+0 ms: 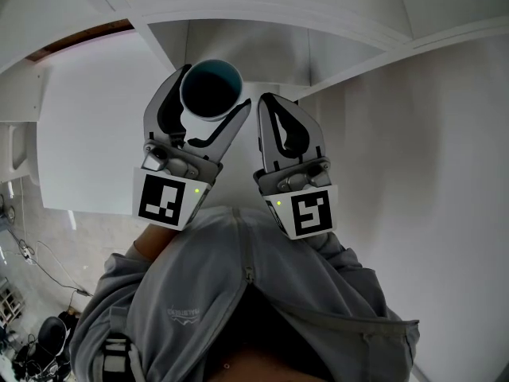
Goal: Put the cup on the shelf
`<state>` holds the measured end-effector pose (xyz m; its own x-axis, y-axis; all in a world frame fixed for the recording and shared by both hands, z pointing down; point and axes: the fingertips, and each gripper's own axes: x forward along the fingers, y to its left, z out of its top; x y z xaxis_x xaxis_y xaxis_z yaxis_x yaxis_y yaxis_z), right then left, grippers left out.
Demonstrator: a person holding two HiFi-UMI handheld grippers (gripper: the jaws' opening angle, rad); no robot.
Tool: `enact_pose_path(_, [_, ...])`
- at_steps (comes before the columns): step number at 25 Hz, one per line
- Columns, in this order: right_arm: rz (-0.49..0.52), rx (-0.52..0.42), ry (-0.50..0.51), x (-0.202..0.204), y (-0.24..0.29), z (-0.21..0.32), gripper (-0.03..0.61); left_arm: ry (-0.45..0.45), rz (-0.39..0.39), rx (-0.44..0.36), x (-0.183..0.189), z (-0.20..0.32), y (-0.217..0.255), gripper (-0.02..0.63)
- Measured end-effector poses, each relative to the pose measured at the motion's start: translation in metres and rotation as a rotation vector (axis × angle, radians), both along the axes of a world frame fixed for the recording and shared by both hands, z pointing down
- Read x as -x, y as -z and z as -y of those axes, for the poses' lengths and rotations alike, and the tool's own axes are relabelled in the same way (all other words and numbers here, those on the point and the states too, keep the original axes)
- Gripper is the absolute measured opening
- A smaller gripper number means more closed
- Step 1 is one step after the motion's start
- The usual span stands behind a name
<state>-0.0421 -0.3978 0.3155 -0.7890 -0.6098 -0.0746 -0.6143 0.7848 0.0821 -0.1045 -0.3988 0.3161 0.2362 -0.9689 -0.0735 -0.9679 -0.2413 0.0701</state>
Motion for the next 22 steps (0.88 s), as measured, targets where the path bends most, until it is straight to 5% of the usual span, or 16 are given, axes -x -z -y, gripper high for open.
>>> enact_pose_path(22, [-0.012,0.033,0.004,0.004,-0.017,0.034,0.028,0.051,0.021,-0.038,0.005,0.047,-0.004,0.379])
